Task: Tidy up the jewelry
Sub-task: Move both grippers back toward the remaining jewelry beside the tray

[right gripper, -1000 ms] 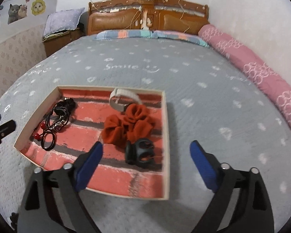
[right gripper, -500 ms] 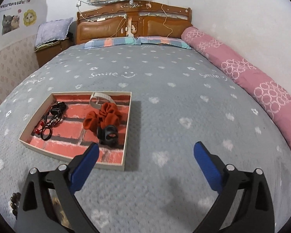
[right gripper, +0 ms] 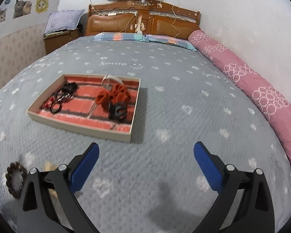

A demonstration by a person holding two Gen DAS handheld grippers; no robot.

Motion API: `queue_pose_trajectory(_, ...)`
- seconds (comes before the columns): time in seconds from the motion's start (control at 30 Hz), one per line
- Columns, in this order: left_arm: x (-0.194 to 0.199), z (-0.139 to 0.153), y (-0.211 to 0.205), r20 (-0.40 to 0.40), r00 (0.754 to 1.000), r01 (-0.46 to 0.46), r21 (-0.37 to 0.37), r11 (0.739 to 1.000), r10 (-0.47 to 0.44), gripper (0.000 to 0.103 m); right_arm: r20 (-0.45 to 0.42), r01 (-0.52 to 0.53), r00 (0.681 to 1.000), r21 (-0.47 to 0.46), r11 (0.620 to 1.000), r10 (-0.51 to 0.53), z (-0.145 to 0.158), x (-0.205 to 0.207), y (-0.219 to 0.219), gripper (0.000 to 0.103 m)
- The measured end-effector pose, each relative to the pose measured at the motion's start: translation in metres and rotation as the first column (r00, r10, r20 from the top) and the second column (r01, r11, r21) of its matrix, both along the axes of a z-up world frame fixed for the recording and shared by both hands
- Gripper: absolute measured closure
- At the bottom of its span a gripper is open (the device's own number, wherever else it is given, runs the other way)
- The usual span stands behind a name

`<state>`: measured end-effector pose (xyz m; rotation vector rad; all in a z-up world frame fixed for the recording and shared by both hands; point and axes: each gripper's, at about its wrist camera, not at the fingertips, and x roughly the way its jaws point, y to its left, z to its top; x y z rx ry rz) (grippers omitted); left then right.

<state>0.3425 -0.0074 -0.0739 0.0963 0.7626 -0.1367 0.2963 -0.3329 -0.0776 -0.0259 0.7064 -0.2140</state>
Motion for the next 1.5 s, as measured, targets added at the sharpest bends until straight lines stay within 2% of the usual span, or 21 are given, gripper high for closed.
queue_pose_trajectory(0.17,-0.018,-0.016,0.002,-0.018,1.000,0.004,0.003,1.000,-0.004,0.005,-0.010,-0.016,1.000,-0.025,1.000,0.015,-0.015,-0.019,0.011,0.007)
queue_pose_trajectory(0.33,-0.028,-0.030,0.008,-0.036,0.999,-0.004,0.012,1.000,0.004,0.005,-0.030,-0.031,0.999,-0.002,1.000,0.031,-0.030,-0.031,0.013,0.007)
queue_pose_trajectory(0.67,-0.042,-0.048,0.028,-0.065,0.997,-0.037,-0.027,0.999,0.035,0.005,-0.009,-0.023,1.000,0.056,0.998,0.023,-0.036,-0.063,0.003,0.007)
queue_pose_trajectory(0.77,-0.049,-0.051,0.028,-0.061,0.998,-0.031,-0.030,0.999,0.029,0.005,-0.005,-0.016,1.000,0.030,0.999,0.016,-0.040,-0.077,-0.001,0.007)
queue_pose_trajectory(1.13,-0.059,-0.078,0.027,-0.090,0.995,-0.036,-0.016,0.999,0.035,0.005,-0.013,0.000,1.000,0.025,1.000,0.001,-0.053,-0.113,-0.017,0.007)
queue_pose_trajectory(1.5,-0.073,-0.081,0.029,-0.054,0.998,-0.041,-0.013,0.999,0.040,0.005,-0.003,-0.016,1.000,0.025,1.000,0.016,-0.068,-0.130,-0.006,0.007)
